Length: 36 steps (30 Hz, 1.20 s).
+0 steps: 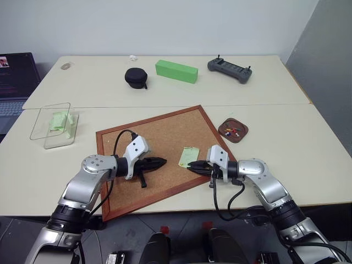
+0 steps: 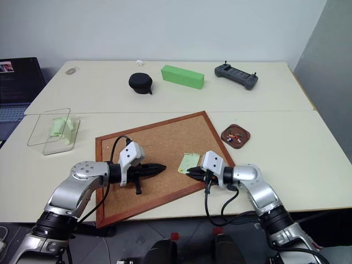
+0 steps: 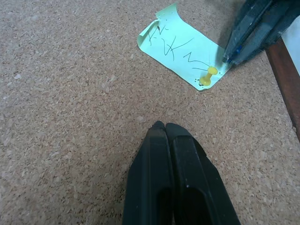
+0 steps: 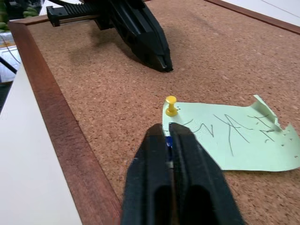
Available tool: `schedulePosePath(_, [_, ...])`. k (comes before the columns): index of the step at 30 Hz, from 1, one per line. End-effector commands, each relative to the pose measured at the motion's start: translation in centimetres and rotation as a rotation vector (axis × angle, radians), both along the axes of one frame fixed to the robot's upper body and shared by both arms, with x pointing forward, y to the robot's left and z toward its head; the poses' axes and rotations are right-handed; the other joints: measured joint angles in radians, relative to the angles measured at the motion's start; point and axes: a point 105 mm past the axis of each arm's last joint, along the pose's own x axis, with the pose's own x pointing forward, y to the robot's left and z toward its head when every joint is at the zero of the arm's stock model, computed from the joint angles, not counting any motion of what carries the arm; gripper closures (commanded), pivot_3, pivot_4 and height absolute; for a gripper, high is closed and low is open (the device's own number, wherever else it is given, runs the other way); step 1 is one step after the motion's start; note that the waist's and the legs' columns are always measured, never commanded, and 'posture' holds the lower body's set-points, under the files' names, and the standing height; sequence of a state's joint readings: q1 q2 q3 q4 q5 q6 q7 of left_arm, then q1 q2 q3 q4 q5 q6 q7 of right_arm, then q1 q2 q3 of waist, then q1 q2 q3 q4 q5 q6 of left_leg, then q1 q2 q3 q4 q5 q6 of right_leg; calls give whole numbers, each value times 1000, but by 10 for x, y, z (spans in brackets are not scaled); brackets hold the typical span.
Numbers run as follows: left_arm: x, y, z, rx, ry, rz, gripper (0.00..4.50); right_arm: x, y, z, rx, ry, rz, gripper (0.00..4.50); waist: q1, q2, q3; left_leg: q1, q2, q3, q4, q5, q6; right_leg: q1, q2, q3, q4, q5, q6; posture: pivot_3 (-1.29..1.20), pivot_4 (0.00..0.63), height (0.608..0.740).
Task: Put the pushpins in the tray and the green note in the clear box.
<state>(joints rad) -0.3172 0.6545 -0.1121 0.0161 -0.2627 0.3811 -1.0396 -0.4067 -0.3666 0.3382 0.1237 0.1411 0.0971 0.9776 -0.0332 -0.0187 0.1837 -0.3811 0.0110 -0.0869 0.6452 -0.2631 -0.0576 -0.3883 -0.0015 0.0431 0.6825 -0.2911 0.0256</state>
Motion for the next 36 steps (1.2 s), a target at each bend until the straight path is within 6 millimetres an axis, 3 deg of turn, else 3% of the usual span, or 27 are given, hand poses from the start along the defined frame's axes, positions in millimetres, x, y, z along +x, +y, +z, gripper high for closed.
schedulePosePath(1, [-1, 0, -1, 15, 5, -11, 4500, 3, -1, 9, 17, -37, 0, 4448, 0, 0, 0, 0, 0, 0, 0, 0, 0, 0, 0, 0, 0, 0, 0, 0, 150, 740])
schedulePosePath(14, [0, -1, -2, 15, 6, -12, 4500, 1, 5, 42, 141, -42, 8, 4448, 0, 0, 0, 0, 0, 0, 0, 0, 0, 0, 0, 0, 0, 0, 0, 0, 150, 740])
schedulePosePath(29, [-2, -2, -3, 16, 5, -23, 4500, 5, -2, 43, 143, -21, -28, 4448, 1, 0, 0, 0, 0, 0, 0, 0, 0, 0, 0, 0, 0, 0, 0, 0, 150, 740])
schedulePosePath(36, [-4, -2, -5, 15, 8, -24, 4500, 23, -26, 66, 183, -98, -215, 4448, 1, 0, 0, 0, 0, 0, 0, 0, 0, 0, 0, 0, 0, 0, 0, 0, 150, 740])
